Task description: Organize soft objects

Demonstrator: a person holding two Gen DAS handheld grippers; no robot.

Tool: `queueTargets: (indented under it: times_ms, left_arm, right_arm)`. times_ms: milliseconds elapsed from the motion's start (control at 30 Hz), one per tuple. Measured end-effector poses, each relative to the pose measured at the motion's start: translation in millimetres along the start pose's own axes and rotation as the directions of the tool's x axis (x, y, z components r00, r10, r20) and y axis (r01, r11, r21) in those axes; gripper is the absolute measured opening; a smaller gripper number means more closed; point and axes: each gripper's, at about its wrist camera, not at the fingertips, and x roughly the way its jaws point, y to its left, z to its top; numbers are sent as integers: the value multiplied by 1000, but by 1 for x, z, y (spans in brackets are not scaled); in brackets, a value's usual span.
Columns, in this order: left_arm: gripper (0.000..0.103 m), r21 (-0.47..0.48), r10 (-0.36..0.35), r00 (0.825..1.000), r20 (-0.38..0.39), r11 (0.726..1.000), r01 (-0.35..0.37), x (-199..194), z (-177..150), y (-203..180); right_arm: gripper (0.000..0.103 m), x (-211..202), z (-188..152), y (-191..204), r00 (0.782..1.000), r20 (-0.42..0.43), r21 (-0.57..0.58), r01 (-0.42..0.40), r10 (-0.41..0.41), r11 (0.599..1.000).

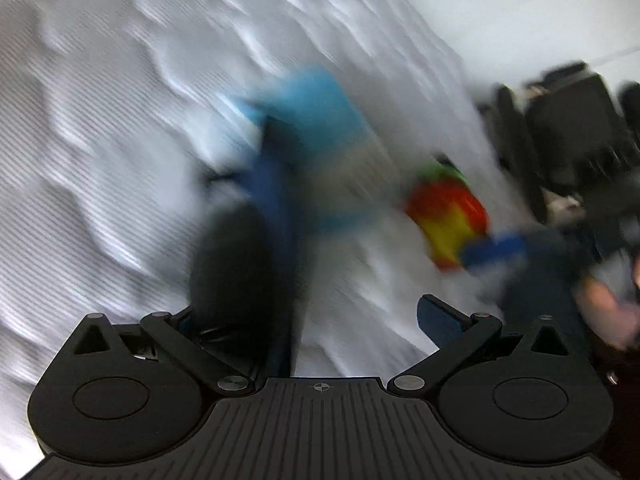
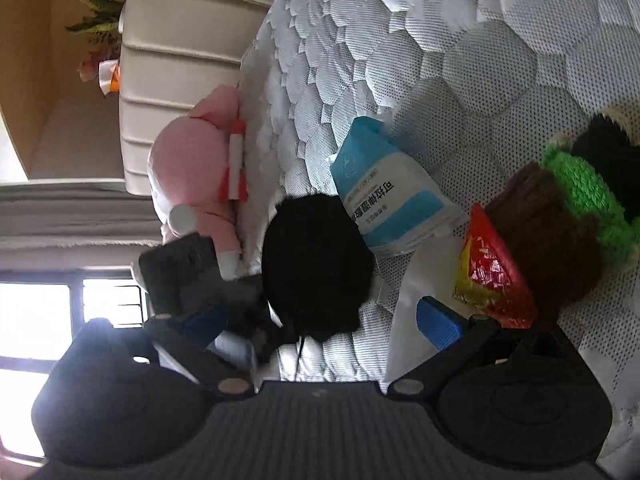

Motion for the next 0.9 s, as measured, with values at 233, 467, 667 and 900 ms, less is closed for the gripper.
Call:
queueTargets:
  times_ms: [233, 467, 667, 900]
  left_arm:
    - [103, -116, 276, 956, 102, 958, -264, -30, -15, -2]
    - [103, -458, 388, 908, 159, 843, -280, -63, -48, 19]
    - [103, -629, 446, 860, 248, 749, -208, -58, -91, 0]
    - [103, -605, 561, 775, 292, 736, -304, -84, -105, -11]
  right_arm:
    - [101, -2, -5, 14, 989, 86, -163, 134, -122, 977]
    - [101, -6, -18, 34, 982, 127, -296, 170, -138, 940]
    - [90, 22, -62, 54, 894, 283, -598, 448, -347, 664]
    - [61, 92, -107, 46, 774, 349, -813, 530, -529, 239]
